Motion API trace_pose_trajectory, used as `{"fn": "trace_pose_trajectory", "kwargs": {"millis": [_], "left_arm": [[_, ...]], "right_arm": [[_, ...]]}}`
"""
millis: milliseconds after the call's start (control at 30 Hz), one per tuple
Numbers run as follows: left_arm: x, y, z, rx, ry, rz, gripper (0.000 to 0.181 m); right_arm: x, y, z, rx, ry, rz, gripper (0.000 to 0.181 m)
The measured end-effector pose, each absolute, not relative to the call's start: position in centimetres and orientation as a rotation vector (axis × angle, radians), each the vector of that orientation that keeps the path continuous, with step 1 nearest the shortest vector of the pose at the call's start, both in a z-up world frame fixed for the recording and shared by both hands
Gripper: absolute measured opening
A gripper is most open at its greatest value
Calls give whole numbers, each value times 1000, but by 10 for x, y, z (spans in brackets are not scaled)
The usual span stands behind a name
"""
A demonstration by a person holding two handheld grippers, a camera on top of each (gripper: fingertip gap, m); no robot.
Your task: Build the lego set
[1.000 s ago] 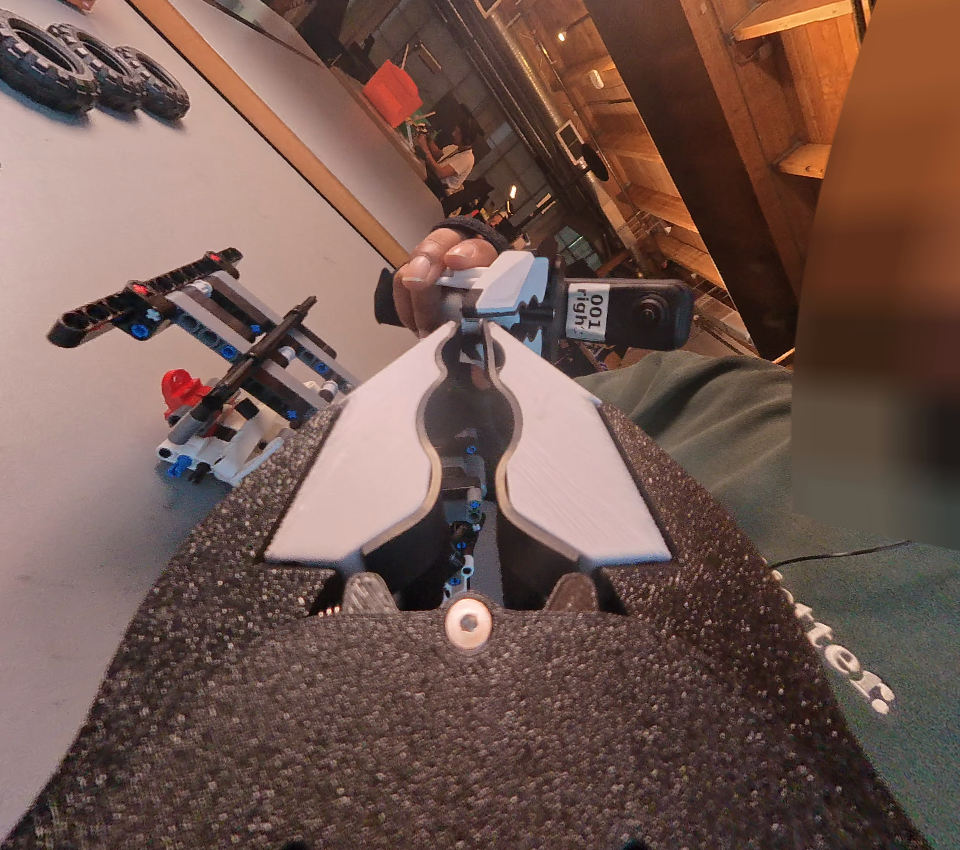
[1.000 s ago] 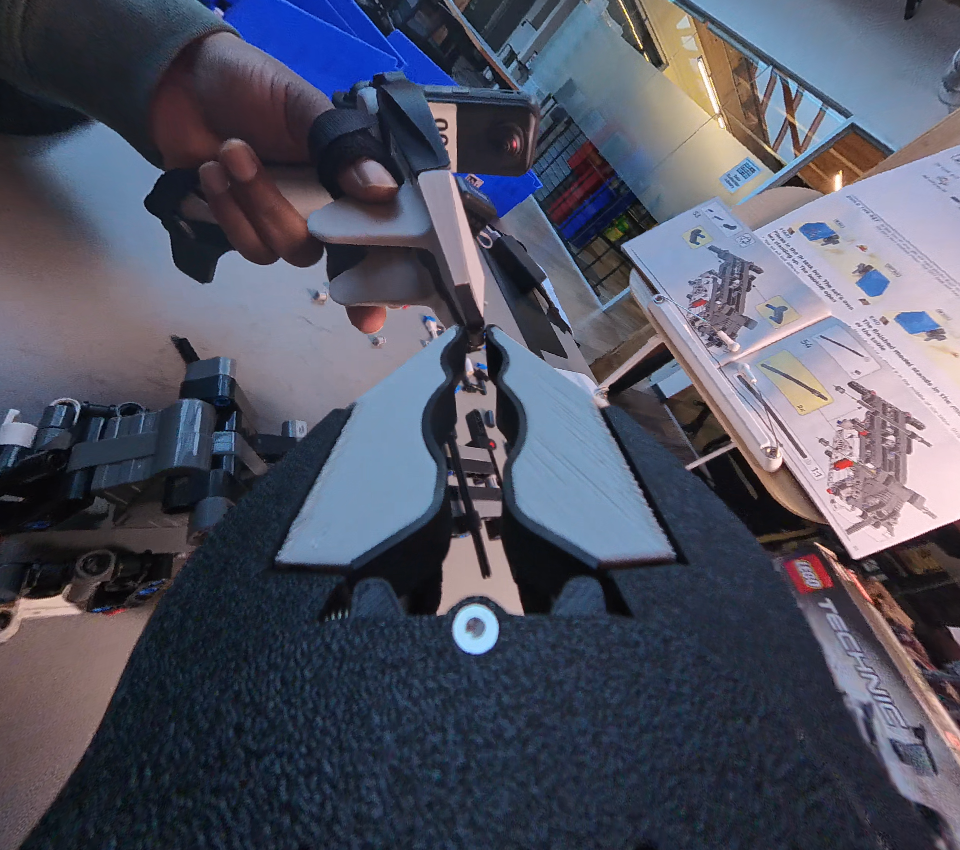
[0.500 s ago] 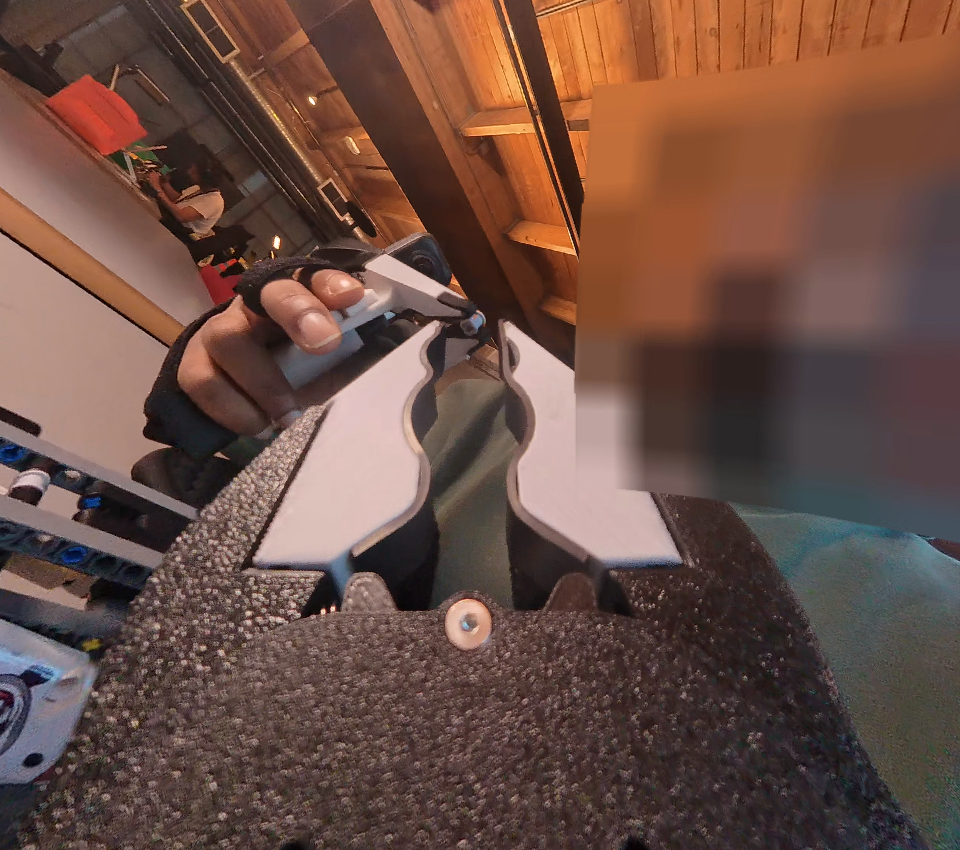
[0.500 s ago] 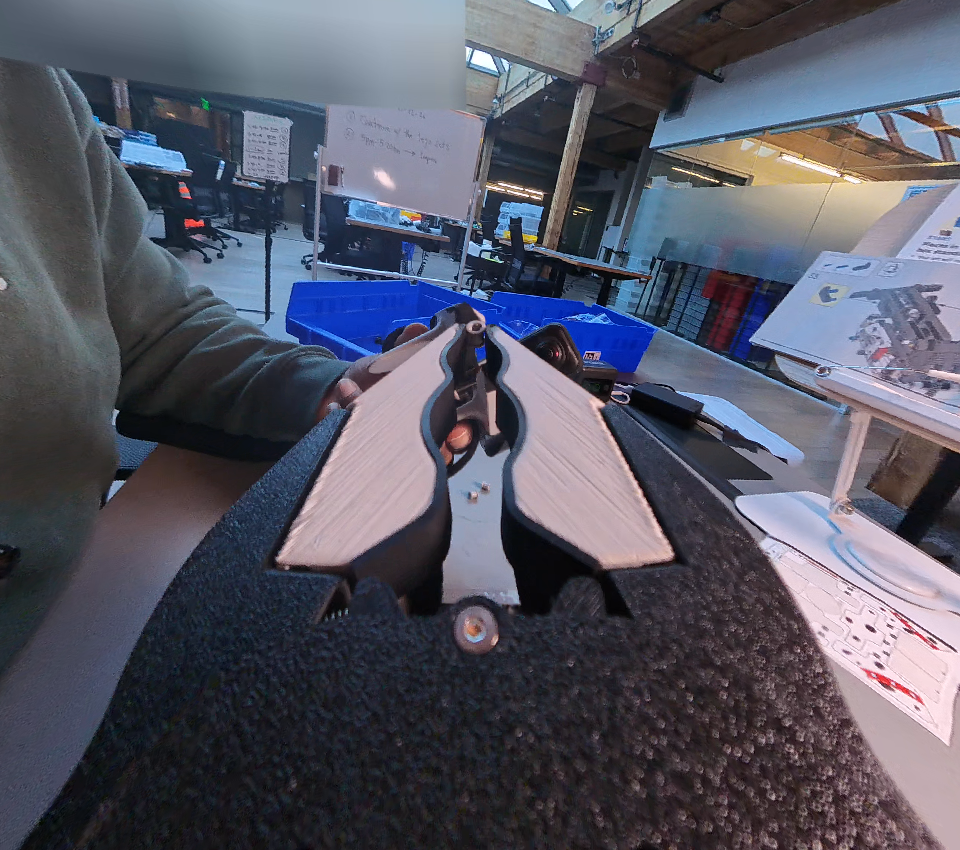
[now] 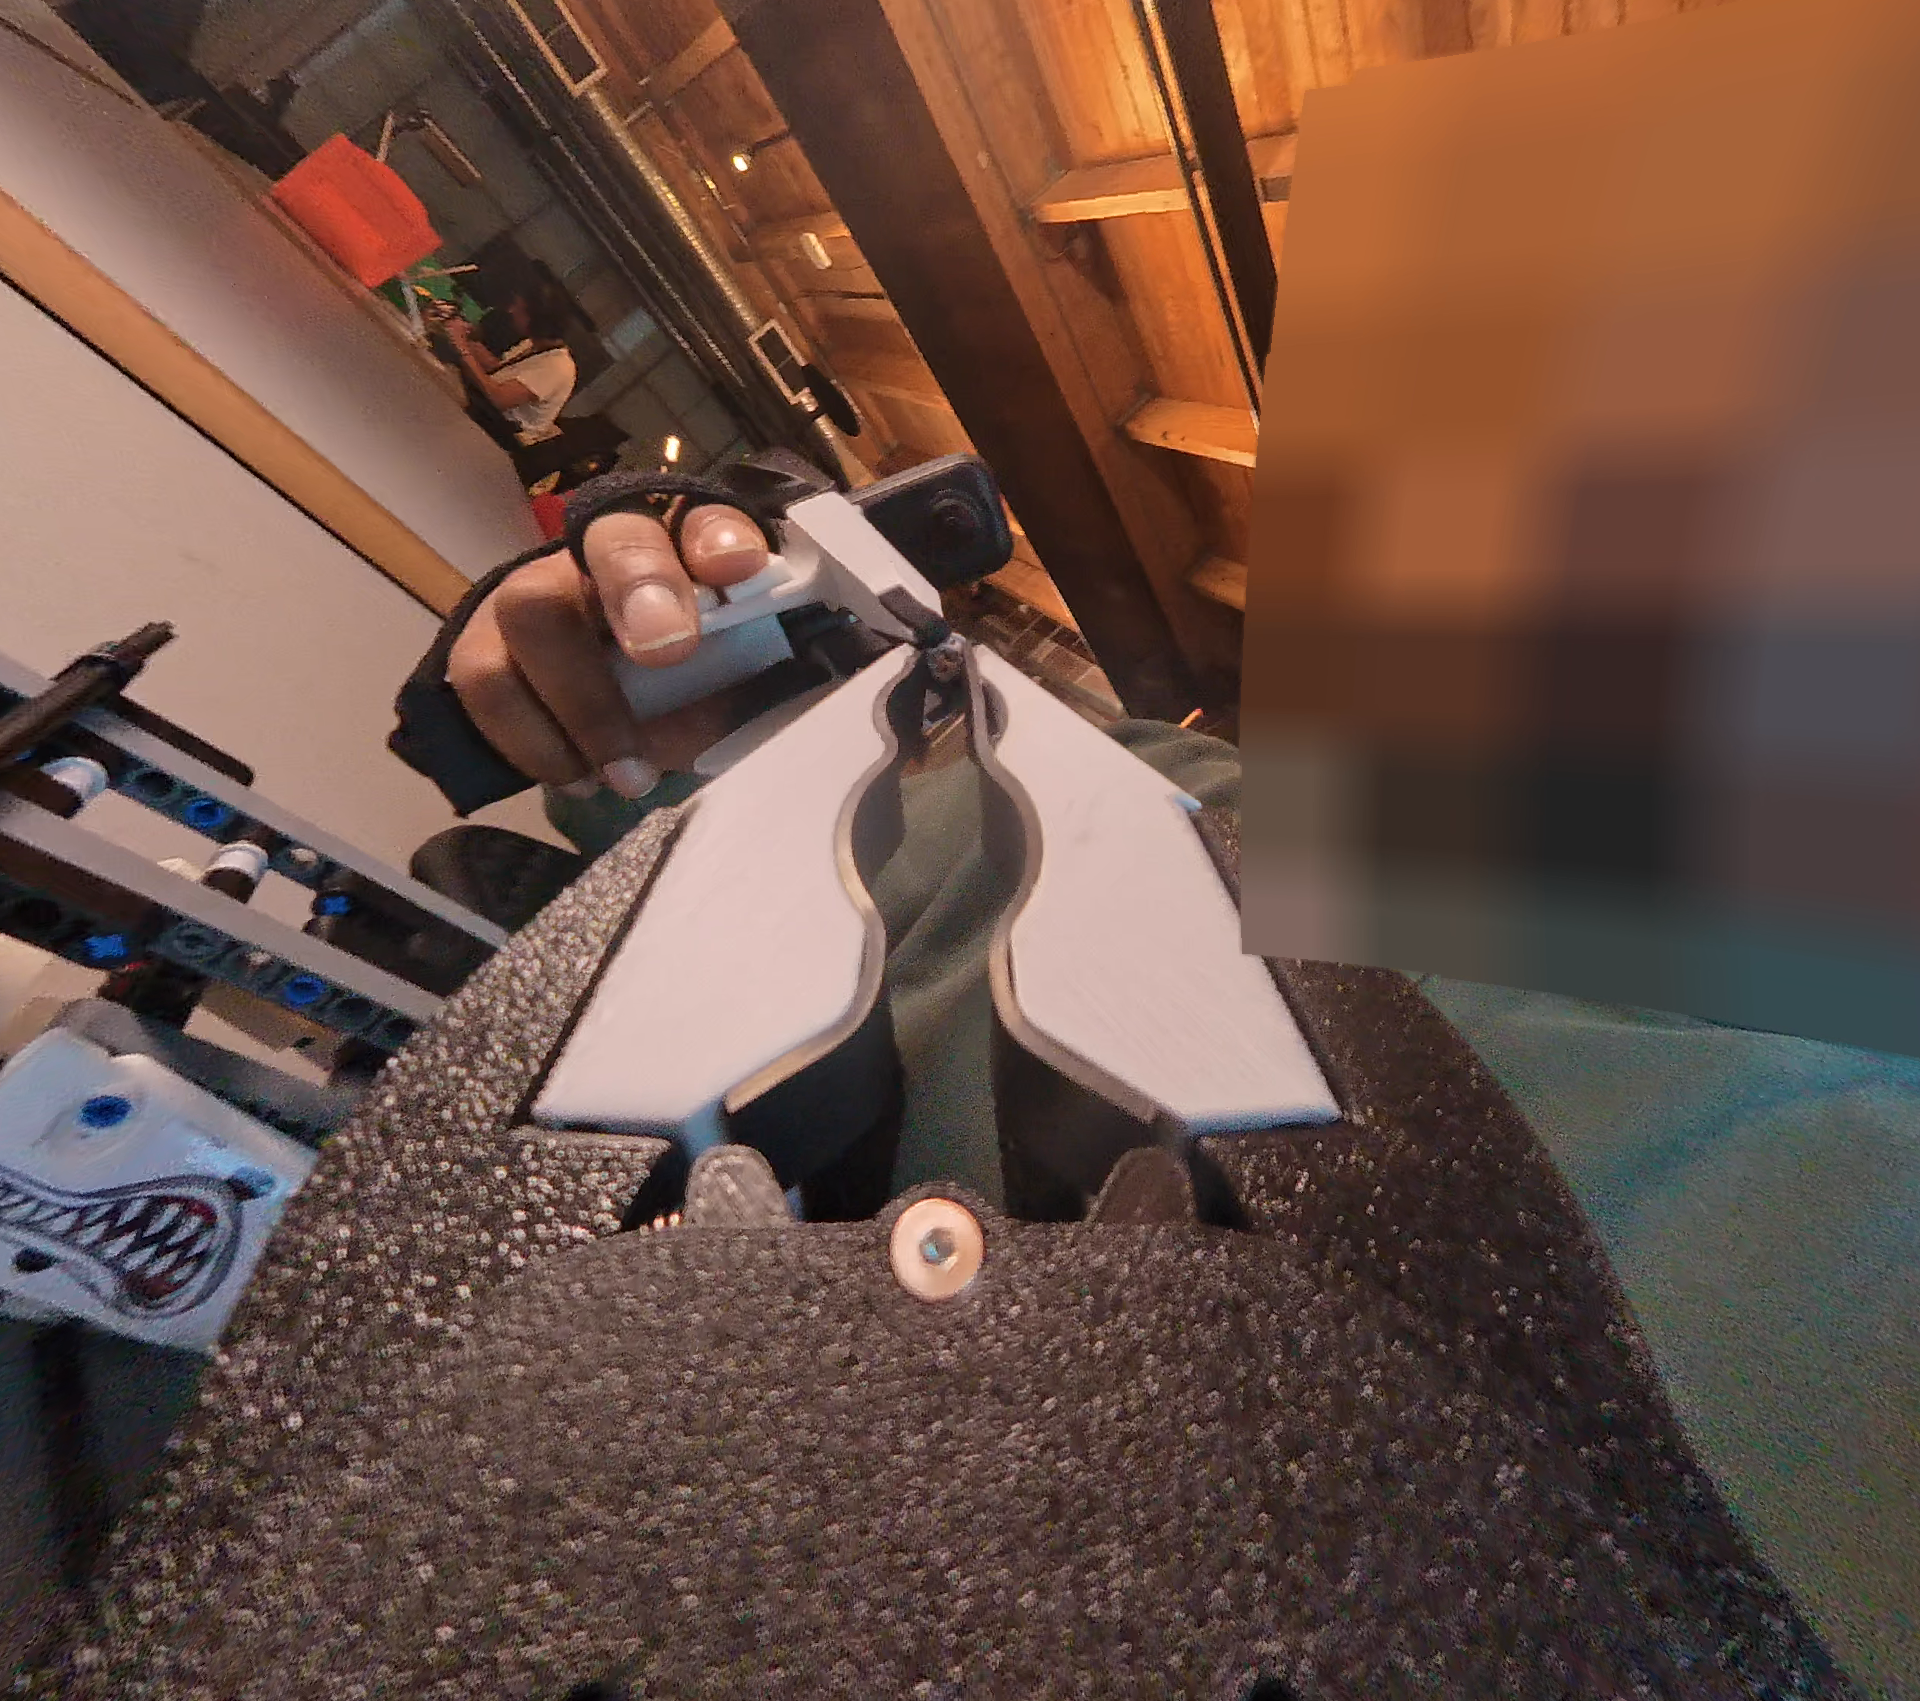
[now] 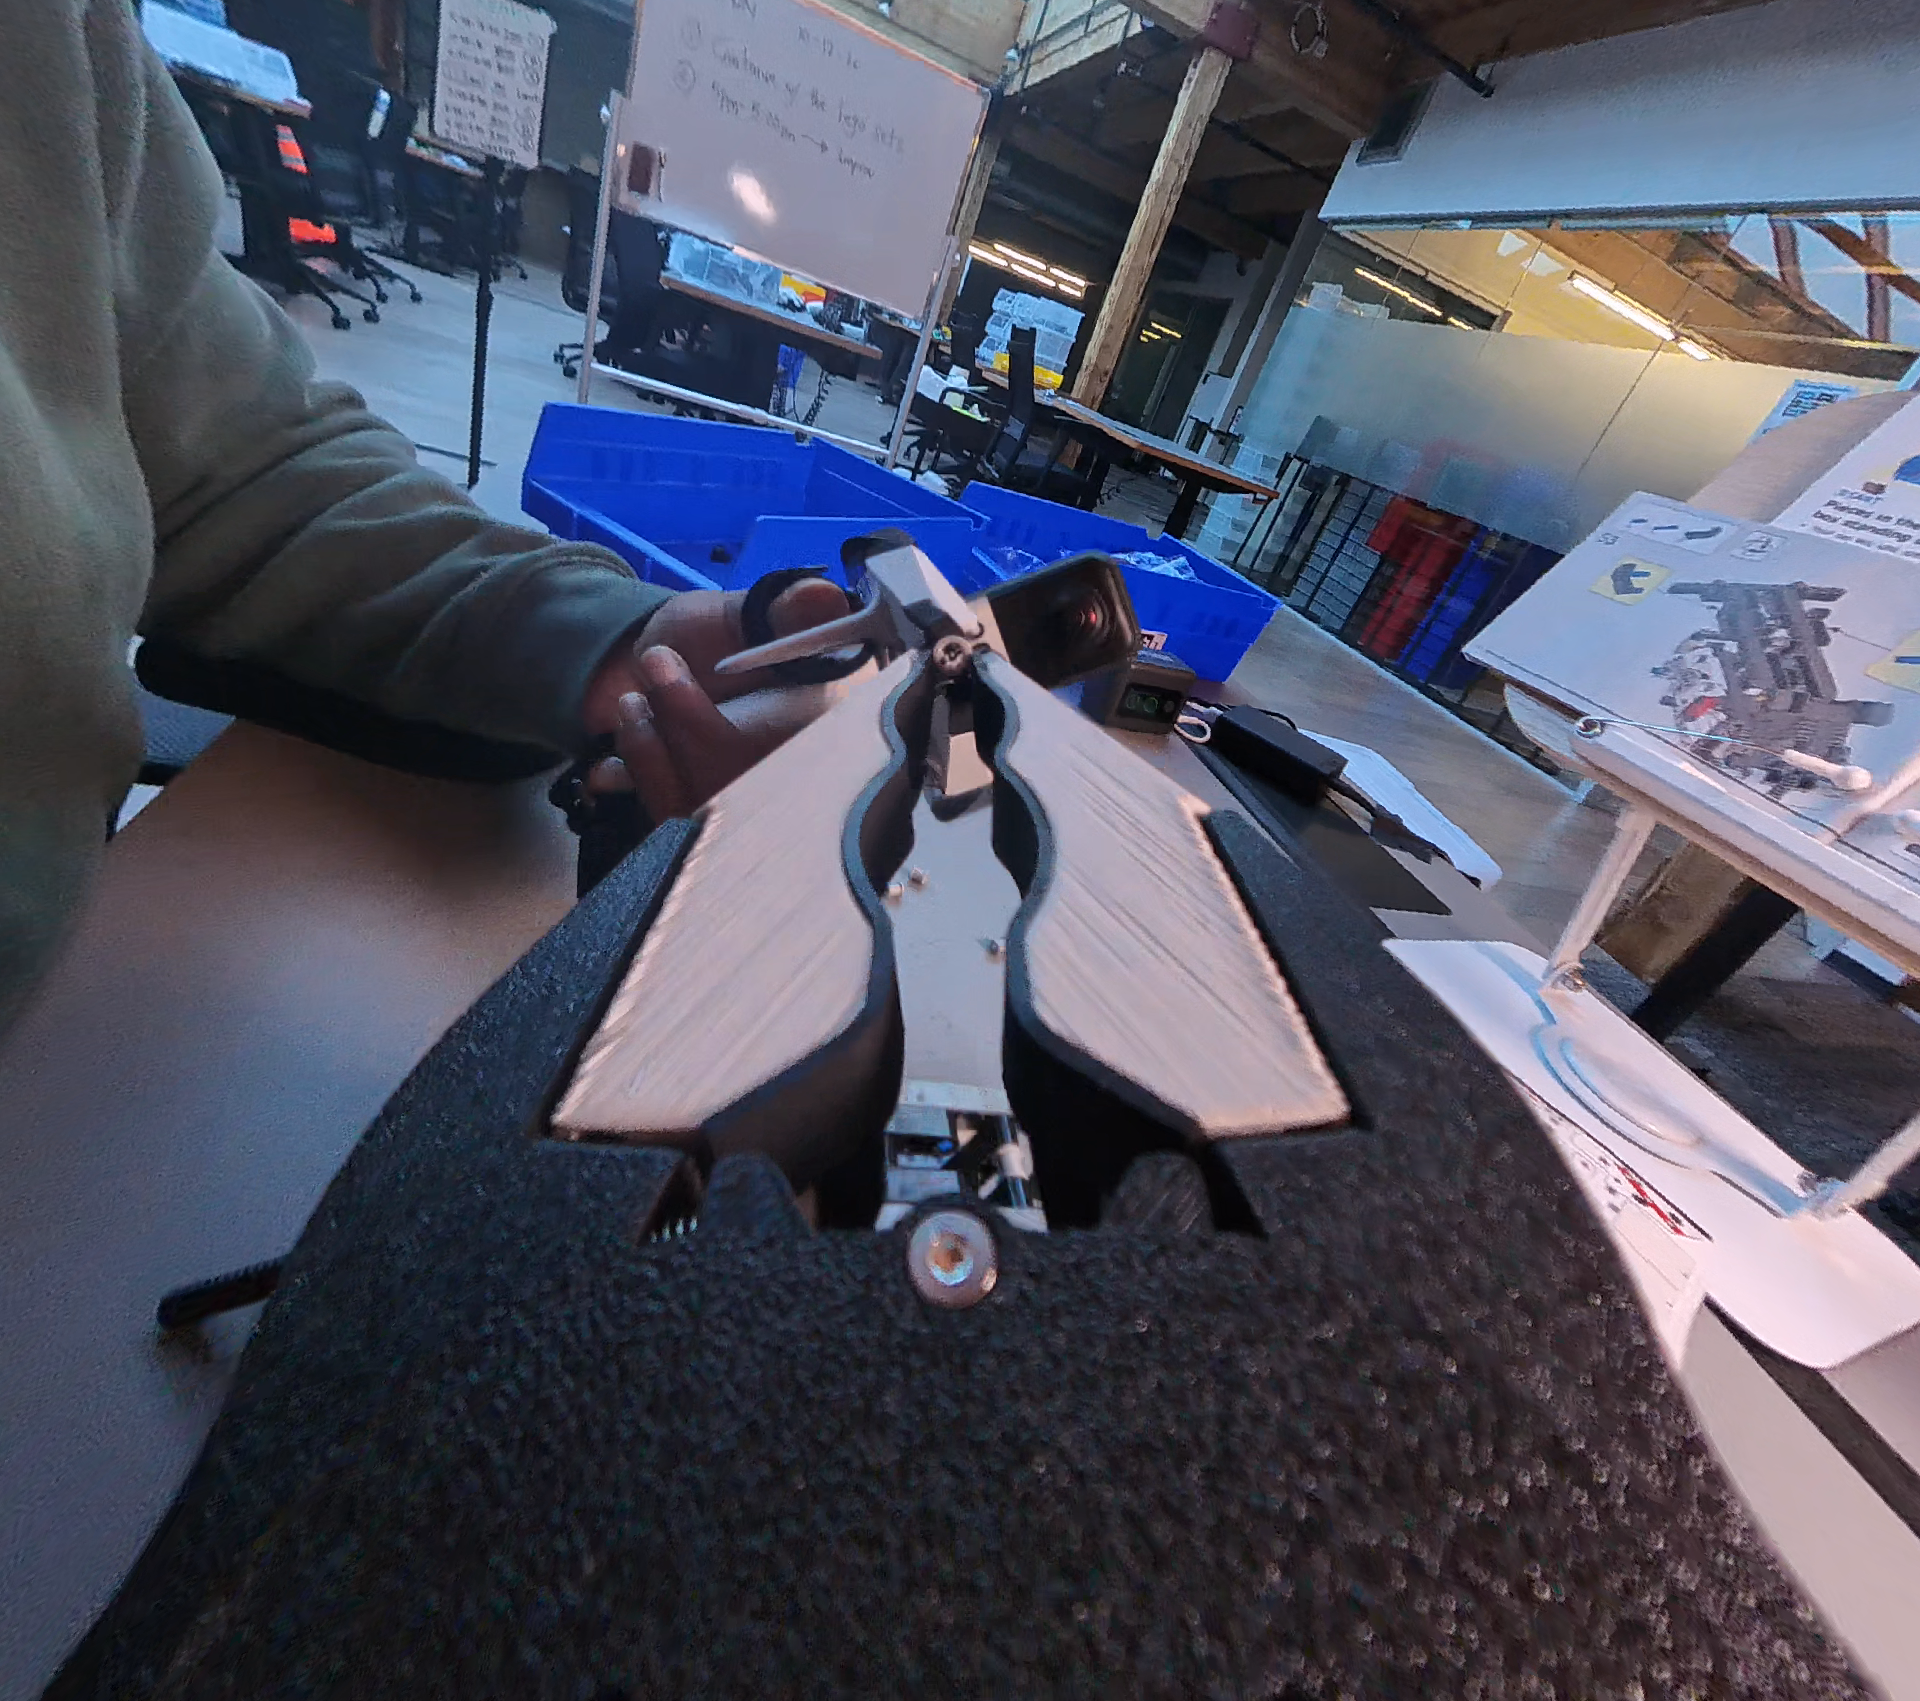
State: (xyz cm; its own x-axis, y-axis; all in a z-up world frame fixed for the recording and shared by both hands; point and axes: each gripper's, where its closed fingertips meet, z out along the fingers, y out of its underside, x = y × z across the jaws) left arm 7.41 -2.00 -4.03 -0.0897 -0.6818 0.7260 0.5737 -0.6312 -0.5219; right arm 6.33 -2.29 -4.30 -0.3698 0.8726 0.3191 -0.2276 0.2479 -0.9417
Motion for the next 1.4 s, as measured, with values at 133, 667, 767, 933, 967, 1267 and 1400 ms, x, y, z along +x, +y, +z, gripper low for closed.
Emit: {"fn": "trace_pose_trajectory", "kwargs": {"millis": [133, 667, 767, 933, 967, 1267, 1400], "left_arm": [[71, -14, -53, -1435, 141, -1686, 6], [71, -13, -61, -1518, 270, -1395, 6], [72, -14, -62, -1526, 282, -1374, 6], [70, -13, -66, -1554, 288, -1346, 6], [71, -13, -68, -1560, 292, -1337, 6], [72, -21, -58, -1496, 359, -1337, 14], [74, -27, -47, -1447, 391, -1329, 13]], "right_arm": [[60, -16, -56, -648, -1554, 1226, 7], [59, -15, -63, -658, -1600, 1175, 7], [60, -15, -64, -644, -1608, 1150, 7], [59, -14, -68, -616, -1624, 1066, 7], [59, -14, -69, -609, -1631, 1050, 6], [62, -16, -63, -626, -1590, 1187, 6], [67, -15, -54, -649, -1540, 1329, 6]]}}
